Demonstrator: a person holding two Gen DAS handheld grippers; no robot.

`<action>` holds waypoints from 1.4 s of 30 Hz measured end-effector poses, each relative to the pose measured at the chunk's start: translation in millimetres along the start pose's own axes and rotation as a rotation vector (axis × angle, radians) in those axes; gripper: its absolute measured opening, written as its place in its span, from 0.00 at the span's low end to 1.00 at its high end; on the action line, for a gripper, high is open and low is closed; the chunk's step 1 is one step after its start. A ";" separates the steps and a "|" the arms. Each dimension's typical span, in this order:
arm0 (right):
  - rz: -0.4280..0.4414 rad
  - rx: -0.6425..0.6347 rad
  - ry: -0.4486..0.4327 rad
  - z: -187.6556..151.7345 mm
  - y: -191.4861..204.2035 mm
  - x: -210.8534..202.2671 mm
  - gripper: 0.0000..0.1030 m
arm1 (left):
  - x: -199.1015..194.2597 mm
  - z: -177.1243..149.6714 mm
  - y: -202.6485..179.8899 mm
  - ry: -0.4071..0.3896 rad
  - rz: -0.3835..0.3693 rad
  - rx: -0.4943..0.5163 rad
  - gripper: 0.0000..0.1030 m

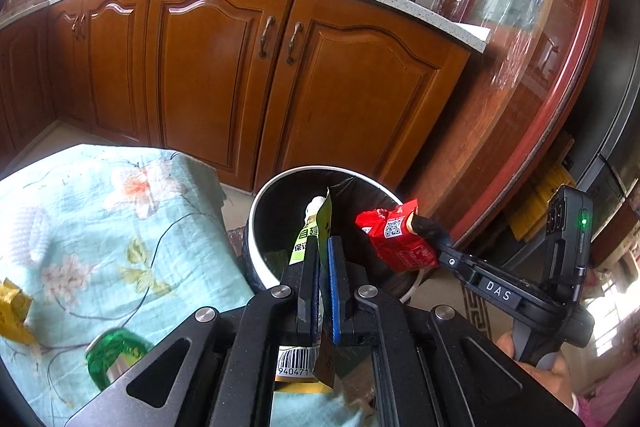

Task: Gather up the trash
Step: 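Carry pouch in left tool over bin and open while right tool releases red packet there, then move both open tools back over the remaining trash on the table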

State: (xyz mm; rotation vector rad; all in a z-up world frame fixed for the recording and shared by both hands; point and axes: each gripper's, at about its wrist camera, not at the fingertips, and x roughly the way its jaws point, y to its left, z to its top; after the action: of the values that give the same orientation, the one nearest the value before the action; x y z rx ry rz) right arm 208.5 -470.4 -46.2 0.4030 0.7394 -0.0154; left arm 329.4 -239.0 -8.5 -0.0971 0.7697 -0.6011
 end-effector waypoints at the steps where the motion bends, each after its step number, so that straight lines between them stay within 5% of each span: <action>1: -0.005 -0.001 0.004 2.0 -1.5 2.4 0.06 | 5.1 3.0 -1.1 0.004 0.001 0.004 0.02; 18: -0.081 -0.023 0.083 18.9 -12.0 34.1 0.11 | 77.2 35.5 -14.6 0.115 -0.008 0.009 0.03; 21: -0.072 -0.009 0.099 20.5 -15.4 36.0 0.19 | 79.3 40.2 -11.8 0.121 -0.002 0.000 0.18; 26: -0.051 0.004 0.080 19.0 -15.3 30.3 0.42 | 66.7 35.4 -8.0 0.095 0.003 -0.027 0.26; 31: -0.005 0.018 0.060 13.1 -8.8 20.6 0.47 | 42.6 18.7 1.5 0.070 0.002 -0.060 0.26; 36: 0.038 0.015 0.022 -0.1 7.4 6.1 0.66 | 12.1 -4.2 17.7 0.040 0.018 -0.112 0.32; 42: 0.092 0.014 0.012 -21.6 31.8 -6.4 0.67 | -25.8 -34.1 42.2 0.019 0.043 -0.179 0.33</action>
State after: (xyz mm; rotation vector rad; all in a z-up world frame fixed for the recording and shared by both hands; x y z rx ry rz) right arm 194.6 -434.0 -45.2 0.4505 0.7319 0.0685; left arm 311.9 -185.5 -29.5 -0.2389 0.8408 -0.4919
